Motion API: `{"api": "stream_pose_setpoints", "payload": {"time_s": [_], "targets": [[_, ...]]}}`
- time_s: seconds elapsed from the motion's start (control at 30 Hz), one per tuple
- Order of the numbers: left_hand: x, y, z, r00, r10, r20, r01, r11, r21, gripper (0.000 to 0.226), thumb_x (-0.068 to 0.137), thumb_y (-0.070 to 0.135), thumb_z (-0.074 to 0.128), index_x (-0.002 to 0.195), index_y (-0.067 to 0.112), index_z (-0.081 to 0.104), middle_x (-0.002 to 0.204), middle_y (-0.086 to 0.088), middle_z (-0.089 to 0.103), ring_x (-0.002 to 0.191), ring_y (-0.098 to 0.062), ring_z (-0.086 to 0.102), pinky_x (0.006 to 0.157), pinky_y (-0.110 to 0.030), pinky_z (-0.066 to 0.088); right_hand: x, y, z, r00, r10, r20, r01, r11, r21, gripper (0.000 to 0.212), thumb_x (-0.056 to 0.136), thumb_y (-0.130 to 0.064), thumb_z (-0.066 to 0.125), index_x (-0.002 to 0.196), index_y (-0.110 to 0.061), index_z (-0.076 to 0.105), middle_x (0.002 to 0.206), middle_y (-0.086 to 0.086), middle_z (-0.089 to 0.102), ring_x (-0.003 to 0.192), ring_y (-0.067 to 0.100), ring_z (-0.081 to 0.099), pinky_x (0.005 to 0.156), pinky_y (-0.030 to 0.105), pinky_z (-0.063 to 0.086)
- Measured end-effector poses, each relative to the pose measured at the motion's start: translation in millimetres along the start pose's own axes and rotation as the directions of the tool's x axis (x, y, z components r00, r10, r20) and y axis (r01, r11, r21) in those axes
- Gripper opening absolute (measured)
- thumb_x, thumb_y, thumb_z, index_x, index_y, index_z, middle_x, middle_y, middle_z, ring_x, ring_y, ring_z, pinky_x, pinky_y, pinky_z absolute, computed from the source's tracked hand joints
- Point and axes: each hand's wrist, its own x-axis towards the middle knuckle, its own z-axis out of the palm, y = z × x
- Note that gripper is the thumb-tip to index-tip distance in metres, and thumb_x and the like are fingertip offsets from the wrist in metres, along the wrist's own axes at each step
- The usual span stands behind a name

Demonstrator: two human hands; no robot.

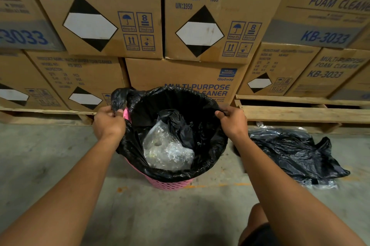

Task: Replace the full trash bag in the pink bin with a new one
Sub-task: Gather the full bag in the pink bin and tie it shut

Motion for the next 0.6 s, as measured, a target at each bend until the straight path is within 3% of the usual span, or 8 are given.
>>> {"api": "stream_pose_setpoints", "payload": {"time_s": [0.13, 0.33, 0.43, 0.53, 0.6], "targets": [[2.2, -4.7, -1.0, 0.994, 0.109, 0.032, -0.11, 0.992, 0.063, 0.017, 0.093, 0.026, 0.068, 0.104, 0.013, 0.07, 0.099, -0.004, 0.071, 0.092, -0.025, 0.065, 0.083, -0.034, 0.049, -2.1, -1.1, 0.1, 0.997, 0.01, -0.079, -0.009, 1.0, 0.01, 0.003, 0.093, -0.024, 0.072, 0.09, -0.023, 0.073, 0.105, 0.004, 0.075, 0.106, 0.029, 0.066, 0.094, 0.043, 0.053], [5.8, 0.8, -9.8, 0.975, 0.187, 0.118, -0.184, 0.982, -0.034, 0.03, 0.093, 0.027, 0.069, 0.118, 0.01, 0.067, 0.107, -0.006, 0.069, 0.1, -0.023, 0.064, 0.091, -0.033, 0.049, -6.4, -22.1, 0.8, 0.994, -0.09, 0.061, 0.1, 0.977, -0.191, 0.012, 0.107, -0.029, 0.044, 0.11, -0.018, 0.043, 0.108, 0.008, 0.059, 0.093, 0.03, 0.052, 0.078, 0.038, 0.039], [4.9, 9.0, -13.4, 0.961, 0.225, 0.163, -0.212, 0.973, -0.095, 0.036, 0.095, 0.024, 0.067, 0.125, 0.005, 0.063, 0.106, -0.004, 0.065, 0.099, -0.019, 0.061, 0.088, -0.027, 0.045, -9.0, -27.0, -1.1, 0.989, -0.142, 0.05, 0.15, 0.937, -0.314, 0.011, 0.106, -0.024, 0.045, 0.11, -0.019, 0.036, 0.101, 0.007, 0.059, 0.086, 0.032, 0.055, 0.072, 0.042, 0.042], [5.3, 13.2, -12.9, 0.949, 0.253, 0.188, -0.233, 0.965, -0.122, 0.033, 0.097, 0.024, 0.064, 0.125, 0.008, 0.064, 0.105, -0.003, 0.068, 0.095, -0.017, 0.062, 0.077, -0.018, 0.043, -4.4, -28.0, -6.3, 0.99, -0.12, 0.068, 0.133, 0.961, -0.241, 0.028, 0.094, -0.007, 0.054, 0.109, -0.026, 0.04, 0.119, 0.008, 0.061, 0.101, 0.032, 0.062, 0.082, 0.052, 0.053], [5.2, 13.5, -11.0, 0.945, 0.263, 0.196, -0.24, 0.962, -0.133, 0.032, 0.097, 0.026, 0.064, 0.124, 0.009, 0.065, 0.107, -0.005, 0.07, 0.098, -0.019, 0.065, 0.076, -0.019, 0.043, -0.3, -29.4, -12.7, 0.994, -0.061, 0.091, 0.077, 0.978, -0.192, 0.032, 0.092, -0.012, 0.065, 0.121, -0.021, 0.053, 0.13, 0.01, 0.06, 0.114, 0.032, 0.06, 0.095, 0.048, 0.052]]}}
